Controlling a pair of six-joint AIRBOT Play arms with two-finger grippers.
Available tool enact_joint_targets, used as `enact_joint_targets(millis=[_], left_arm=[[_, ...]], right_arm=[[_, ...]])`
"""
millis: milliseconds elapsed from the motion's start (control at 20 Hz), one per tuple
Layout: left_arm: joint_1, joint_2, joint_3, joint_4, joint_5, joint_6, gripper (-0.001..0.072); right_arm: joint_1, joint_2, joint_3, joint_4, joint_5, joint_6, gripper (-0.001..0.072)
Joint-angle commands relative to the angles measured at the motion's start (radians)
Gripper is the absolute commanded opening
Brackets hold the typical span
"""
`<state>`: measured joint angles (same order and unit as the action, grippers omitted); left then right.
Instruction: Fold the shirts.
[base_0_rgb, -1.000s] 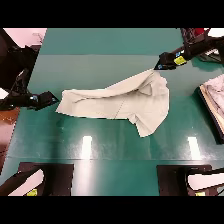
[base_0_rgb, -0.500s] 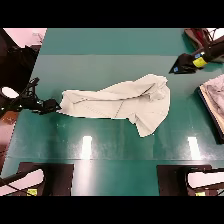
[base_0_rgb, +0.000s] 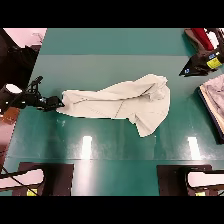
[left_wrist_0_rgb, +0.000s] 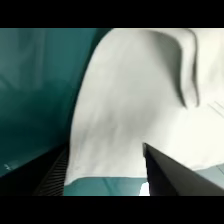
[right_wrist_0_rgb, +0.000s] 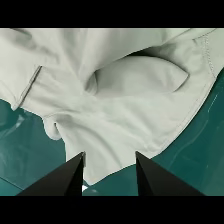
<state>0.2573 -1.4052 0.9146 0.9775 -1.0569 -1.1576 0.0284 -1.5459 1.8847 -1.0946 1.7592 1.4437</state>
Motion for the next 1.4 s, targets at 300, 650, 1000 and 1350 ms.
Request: enact_joint_targets(millis=[300,650,1000,1350], left_arm=[[-0.001,-0.034,0.113,-0.004,-0.156,0.021,0.0026],[-0.001,0.122,0.208,-0.014,-0.171,0.010,0.0026],[-0.001,0.145,0.208,-0.082,-0.216,0.002,0.0026],[-0.001,0.145,0.208,-0.133,-0.225,0.002,0.0026]], right_arm=[[-0.003,0.012,-0.002,-0.073,-0.002,0.000,0.0323],[-0.100,0.213,-0.562,-0.110,-0.212,0.007,0.0323],[-0.198,0.240,-1.135,0.187,-0.505,-0.069,0.0492],[-0.155,0.180,-1.199,0.404,-0.658,-0.170,0.0439]])
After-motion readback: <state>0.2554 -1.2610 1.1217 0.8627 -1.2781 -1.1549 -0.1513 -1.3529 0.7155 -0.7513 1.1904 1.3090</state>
